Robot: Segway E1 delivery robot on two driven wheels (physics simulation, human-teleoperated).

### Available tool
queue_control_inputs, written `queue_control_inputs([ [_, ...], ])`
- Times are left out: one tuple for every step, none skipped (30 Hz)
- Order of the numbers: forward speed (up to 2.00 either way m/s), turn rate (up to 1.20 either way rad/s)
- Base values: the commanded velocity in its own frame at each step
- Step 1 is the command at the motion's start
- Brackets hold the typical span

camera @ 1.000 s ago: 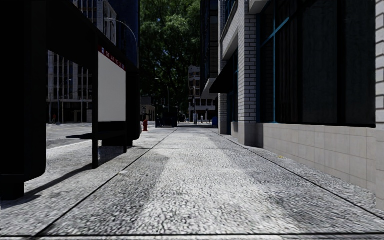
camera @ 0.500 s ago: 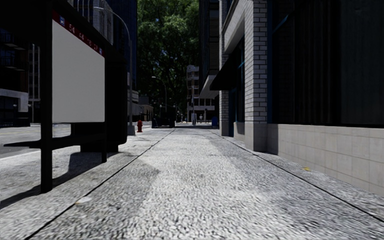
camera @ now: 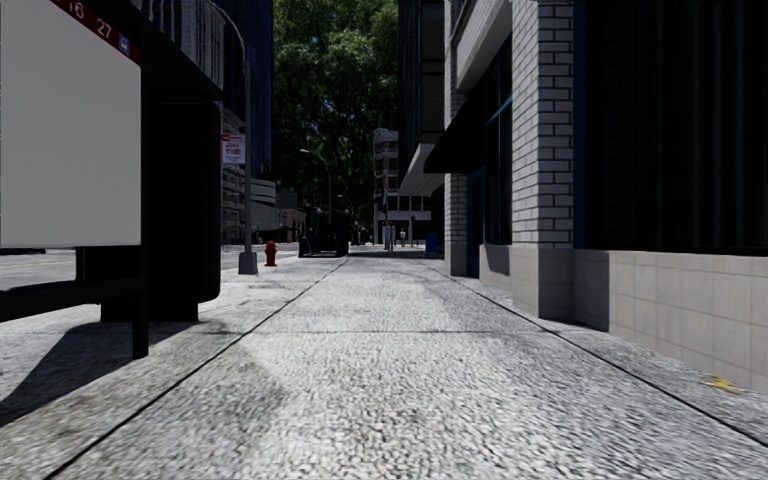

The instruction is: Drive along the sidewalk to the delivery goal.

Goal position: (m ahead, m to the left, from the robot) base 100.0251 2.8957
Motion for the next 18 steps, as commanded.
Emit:
queue_control_inputs([
  [2.0,0.0],
  [2.0,0.0],
  [2.0,0.0],
  [2.0,0.0],
  [2.0,0.0],
  [2.0,0.0],
  [2.0,0.0],
  [2.0,0.0],
  [2.0,0.0],
  [2.0,0.0],
  [2.0,0.0],
  [2.0,0.0],
  [2.0,0.0],
  [2.0,0.0],
  [2.0,0.0],
  [2.0,0.0],
  [2.0,0.0],
  [2.0,0.0],
])
